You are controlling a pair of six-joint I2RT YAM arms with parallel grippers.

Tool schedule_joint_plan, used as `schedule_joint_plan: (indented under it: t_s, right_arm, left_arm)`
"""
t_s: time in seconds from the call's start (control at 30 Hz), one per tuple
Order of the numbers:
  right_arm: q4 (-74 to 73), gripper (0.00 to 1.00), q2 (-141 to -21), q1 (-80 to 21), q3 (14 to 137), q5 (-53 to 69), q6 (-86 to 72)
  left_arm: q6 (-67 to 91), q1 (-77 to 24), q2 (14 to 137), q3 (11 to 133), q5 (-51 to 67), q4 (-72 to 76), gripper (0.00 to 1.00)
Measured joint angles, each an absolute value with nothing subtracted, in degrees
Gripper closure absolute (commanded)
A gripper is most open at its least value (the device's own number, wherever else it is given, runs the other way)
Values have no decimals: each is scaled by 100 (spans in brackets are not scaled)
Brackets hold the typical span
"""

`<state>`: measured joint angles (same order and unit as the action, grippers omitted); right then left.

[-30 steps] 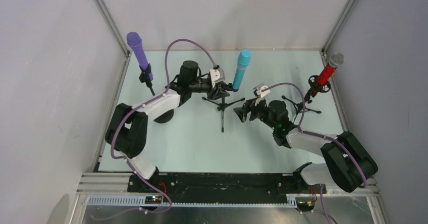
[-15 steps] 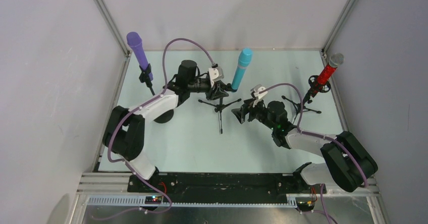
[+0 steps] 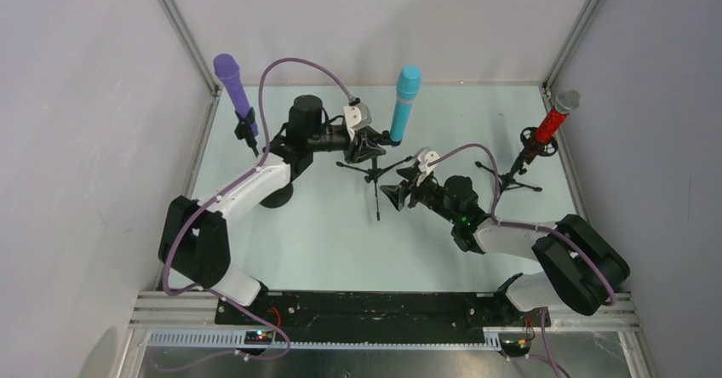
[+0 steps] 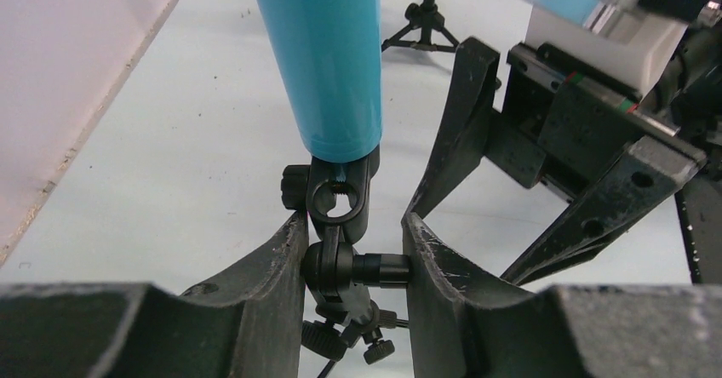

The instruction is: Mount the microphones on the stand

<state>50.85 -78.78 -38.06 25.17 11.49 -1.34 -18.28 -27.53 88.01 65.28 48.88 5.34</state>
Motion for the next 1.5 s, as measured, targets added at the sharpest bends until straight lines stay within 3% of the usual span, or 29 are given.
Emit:
schedule_joint_plan:
  t_s: [0.8, 1.5]
  right_arm:
    - [6287, 55, -8578, -4228, 2517, 744, 246]
    - [6326, 61, -8849, -4394, 2515, 506, 375]
  left_arm:
    - [-1223, -3190, 8383, 6549, 4873, 974, 100]
    - [-895, -3306, 8040, 6604, 4936, 1192, 100]
